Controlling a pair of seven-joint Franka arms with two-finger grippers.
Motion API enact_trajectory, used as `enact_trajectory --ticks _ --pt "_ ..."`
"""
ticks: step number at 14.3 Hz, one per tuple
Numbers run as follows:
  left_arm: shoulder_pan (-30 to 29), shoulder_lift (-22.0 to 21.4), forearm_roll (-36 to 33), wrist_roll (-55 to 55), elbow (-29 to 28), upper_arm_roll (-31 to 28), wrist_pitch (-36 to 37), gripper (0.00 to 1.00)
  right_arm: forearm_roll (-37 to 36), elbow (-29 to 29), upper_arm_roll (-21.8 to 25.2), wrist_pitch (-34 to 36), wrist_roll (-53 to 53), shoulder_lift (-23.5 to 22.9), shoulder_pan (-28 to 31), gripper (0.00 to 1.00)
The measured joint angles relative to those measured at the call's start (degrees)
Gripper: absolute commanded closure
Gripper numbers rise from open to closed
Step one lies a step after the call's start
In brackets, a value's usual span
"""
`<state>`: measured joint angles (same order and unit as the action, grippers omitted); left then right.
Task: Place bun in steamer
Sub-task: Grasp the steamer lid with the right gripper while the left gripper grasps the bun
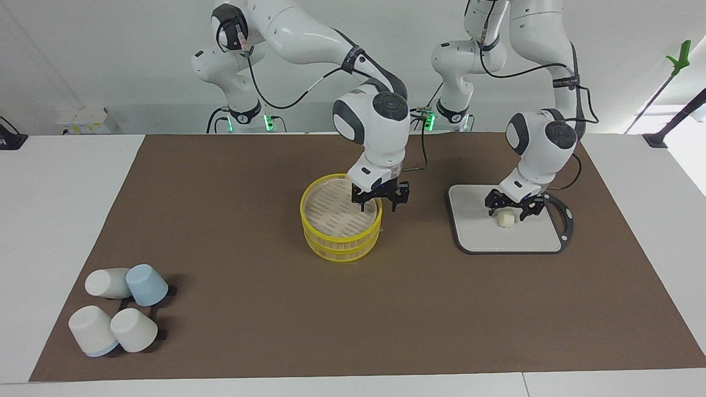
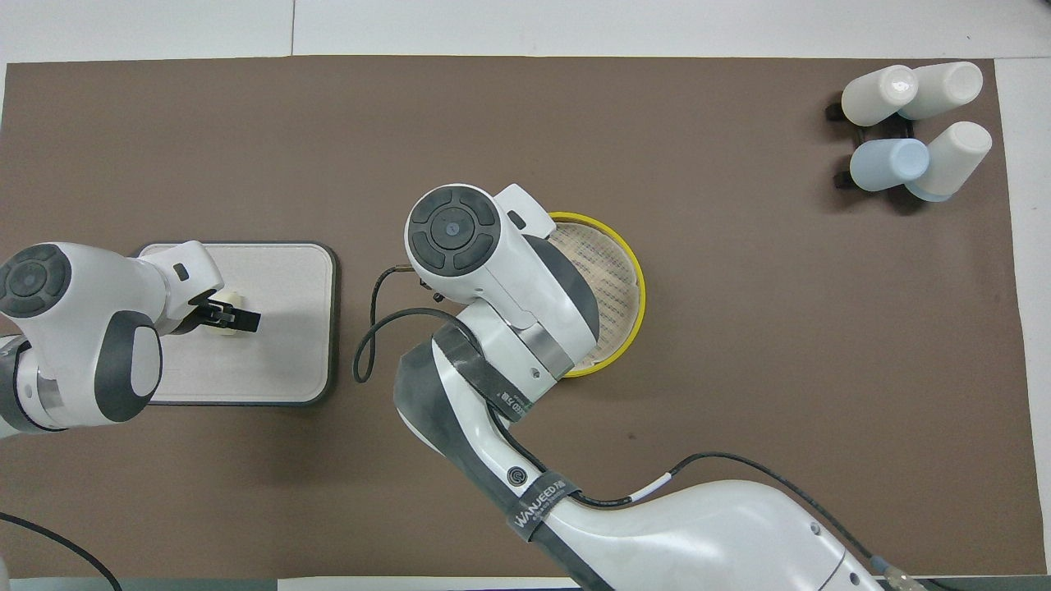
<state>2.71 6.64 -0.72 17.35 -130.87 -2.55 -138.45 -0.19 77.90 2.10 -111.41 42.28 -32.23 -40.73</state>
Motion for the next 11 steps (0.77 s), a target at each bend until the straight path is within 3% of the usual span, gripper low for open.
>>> enact_trajectory --ticks 2,3,5,6,9,11 --pt "0.0 0.3 0.0 0.0 0.0 0.0 -0.1 0.15 0.0 0.5 0.0 0.0 0.0 0.0 0.0 0.34" --pt "0.0 0.3 0.0 0.0 0.0 0.0 -0.1 0.2 0.0 0.6 0.0 -0.1 0.0 0.0 0.0 0.43" --pt "0.0 0.3 0.0 0.0 0.0 0.0 -0.1 0.29 0.0 0.7 0.0 -0.3 0.0 0.0 0.0 0.86" --pt "0.0 0.3 0.0 0.0 0.0 0.0 -0.1 0.35 0.0 0.7 0.0 -0.4 0.0 0.0 0.0 1.0" --pt "0.0 0.2 0.0 0.0 0.1 0.1 0.0 0.55 0.2 0.7 -0.2 -1.1 0.0 0.0 -0.1 1.0" --pt "0.0 0.1 0.0 0.0 0.1 0.1 0.0 0.62 0.3 0.8 -0.4 -1.6 0.2 0.0 -0.2 1.0"
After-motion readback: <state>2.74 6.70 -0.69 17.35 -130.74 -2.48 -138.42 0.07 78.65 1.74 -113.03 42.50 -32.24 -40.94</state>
